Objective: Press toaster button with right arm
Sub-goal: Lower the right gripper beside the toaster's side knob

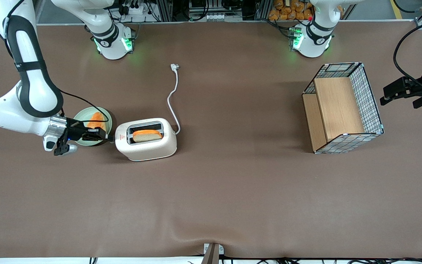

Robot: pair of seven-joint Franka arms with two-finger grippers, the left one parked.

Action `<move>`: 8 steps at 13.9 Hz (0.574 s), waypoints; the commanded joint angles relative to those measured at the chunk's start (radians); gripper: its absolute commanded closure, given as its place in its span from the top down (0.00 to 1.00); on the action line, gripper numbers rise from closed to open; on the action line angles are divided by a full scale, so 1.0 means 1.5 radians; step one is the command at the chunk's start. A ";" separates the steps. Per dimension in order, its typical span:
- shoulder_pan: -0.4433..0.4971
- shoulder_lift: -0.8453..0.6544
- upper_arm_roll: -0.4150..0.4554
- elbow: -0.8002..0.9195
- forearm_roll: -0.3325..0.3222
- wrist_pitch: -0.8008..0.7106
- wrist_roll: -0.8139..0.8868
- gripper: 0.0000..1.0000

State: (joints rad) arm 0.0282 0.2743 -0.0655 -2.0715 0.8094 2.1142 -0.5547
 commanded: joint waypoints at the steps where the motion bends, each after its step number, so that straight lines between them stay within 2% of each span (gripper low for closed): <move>1: 0.005 0.020 -0.002 0.015 0.025 0.015 -0.027 0.00; 8: 0.005 0.041 -0.002 0.014 0.025 0.017 -0.043 0.00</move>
State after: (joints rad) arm 0.0284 0.3085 -0.0659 -2.0621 0.8111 2.1188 -0.5696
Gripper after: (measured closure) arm 0.991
